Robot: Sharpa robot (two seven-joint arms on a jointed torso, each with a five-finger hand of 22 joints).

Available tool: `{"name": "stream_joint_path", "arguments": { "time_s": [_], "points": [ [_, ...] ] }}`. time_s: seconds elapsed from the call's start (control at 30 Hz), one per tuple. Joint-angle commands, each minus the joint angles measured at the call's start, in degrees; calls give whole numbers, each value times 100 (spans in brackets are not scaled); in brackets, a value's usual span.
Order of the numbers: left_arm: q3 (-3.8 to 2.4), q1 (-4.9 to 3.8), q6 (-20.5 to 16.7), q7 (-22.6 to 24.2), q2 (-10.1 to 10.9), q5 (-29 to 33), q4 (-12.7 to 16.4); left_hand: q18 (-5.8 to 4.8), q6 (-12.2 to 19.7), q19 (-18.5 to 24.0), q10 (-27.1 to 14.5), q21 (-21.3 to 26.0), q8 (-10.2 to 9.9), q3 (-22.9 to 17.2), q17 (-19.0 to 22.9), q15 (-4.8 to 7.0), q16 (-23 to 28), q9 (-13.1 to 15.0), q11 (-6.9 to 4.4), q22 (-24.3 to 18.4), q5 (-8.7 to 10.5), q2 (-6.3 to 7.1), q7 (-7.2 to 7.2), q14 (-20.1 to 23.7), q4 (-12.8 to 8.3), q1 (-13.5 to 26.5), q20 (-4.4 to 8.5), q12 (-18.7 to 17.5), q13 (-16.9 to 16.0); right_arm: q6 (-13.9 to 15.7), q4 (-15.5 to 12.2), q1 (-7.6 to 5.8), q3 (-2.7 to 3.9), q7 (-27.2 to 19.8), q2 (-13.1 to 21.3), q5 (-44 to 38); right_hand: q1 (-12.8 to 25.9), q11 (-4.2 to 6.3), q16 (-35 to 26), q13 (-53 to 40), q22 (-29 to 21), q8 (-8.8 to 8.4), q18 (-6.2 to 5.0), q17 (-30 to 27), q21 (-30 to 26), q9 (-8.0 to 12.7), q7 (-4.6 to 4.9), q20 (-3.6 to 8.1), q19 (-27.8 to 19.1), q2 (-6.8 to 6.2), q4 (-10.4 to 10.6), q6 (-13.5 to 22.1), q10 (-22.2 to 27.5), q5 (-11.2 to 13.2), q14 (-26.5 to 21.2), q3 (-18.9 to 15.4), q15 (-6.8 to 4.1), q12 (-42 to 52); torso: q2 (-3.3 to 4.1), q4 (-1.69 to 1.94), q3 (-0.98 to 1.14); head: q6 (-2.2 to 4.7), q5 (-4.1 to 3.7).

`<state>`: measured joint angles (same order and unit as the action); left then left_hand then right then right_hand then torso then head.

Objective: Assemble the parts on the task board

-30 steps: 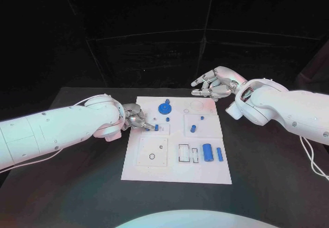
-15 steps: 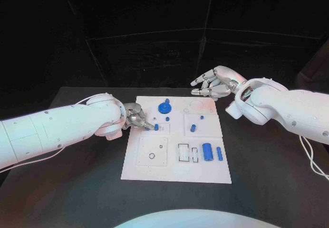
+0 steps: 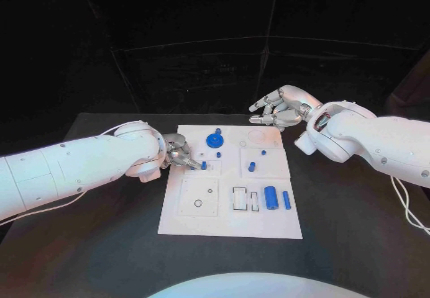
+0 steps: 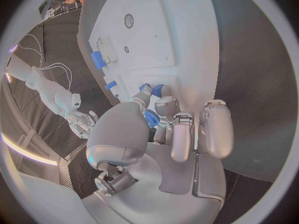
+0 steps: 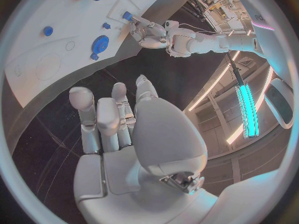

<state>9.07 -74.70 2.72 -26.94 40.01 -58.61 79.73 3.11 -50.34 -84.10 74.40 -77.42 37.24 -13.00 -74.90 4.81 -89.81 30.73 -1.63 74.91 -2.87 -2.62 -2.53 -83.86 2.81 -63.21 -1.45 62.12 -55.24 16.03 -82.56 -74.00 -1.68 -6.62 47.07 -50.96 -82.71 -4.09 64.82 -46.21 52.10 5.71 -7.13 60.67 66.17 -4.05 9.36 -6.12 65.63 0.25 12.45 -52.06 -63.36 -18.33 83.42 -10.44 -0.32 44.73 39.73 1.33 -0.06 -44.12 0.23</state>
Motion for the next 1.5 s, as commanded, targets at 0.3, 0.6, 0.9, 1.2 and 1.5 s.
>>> {"name": "stream_joint_path", "arguments": {
  "time_s": [0.3,0.6,0.9,1.2,1.5],
  "points": [
    [-4,-3,-18,90,27,25,90,39,103,-75,-58,64,-46,-1942,-1510,-15,-19,-94,40,38,-43,141,-70,-614,-768,-244,-7,-159,118,-27,-11,-10,3,-48,0,-6,18,-3,-27,5,-6,27,-74,3,-20,2,-14,2,-30,53,-2,42,33,-31,-26,-24,7,-24,1,3,-3,-2,-4],
    [-6,-4,-56,129,99,25,165,41,130,-76,-31,71,52,-2391,-1510,-17,-19,-45,48,45,-35,275,-64,-614,-841,-22,-11,-158,133,-36,-9,-10,3,-49,-2,-6,18,-3,-27,5,-6,27,-74,3,-20,2,-14,2,-30,53,-2,42,33,-31,-26,-24,7,-24,-2,3,-1,-11,-6],
    [-12,-49,7,117,173,25,268,40,136,-79,-16,68,109,-2579,-1510,-16,-19,-16,43,55,-40,325,-60,-614,-891,47,-10,-154,137,-44,-3,-10,3,-48,-7,-6,18,-3,-27,5,-6,27,-74,3,-20,2,-14,2,-30,53,-2,42,33,-31,-26,-24,7,-24,-4,1,3,-20,-5],
    [-15,-162,202,116,147,25,242,39,139,-80,-16,67,141,-2678,-1510,-17,-19,0,41,61,-40,361,-59,-614,-934,58,-10,-172,161,-48,6,-10,3,-49,-24,-6,18,-3,-27,5,-6,27,-74,3,-20,2,-14,2,-30,53,-2,42,33,-31,-26,-24,7,-24,1,1,3,-16,0],
    [-16,-319,903,27,-100,206,-117,40,140,-78,-11,72,150,-2709,-1510,-19,-19,5,42,57,-39,361,-61,-614,-947,51,-11,-172,163,-55,25,-9,3,-53,-60,-6,18,-3,-26,4,-6,28,-74,5,-20,2,-14,2,-29,54,-2,43,32,-33,-25,-25,7,-22,2,-4,4,-25,-4]
  ]
}}
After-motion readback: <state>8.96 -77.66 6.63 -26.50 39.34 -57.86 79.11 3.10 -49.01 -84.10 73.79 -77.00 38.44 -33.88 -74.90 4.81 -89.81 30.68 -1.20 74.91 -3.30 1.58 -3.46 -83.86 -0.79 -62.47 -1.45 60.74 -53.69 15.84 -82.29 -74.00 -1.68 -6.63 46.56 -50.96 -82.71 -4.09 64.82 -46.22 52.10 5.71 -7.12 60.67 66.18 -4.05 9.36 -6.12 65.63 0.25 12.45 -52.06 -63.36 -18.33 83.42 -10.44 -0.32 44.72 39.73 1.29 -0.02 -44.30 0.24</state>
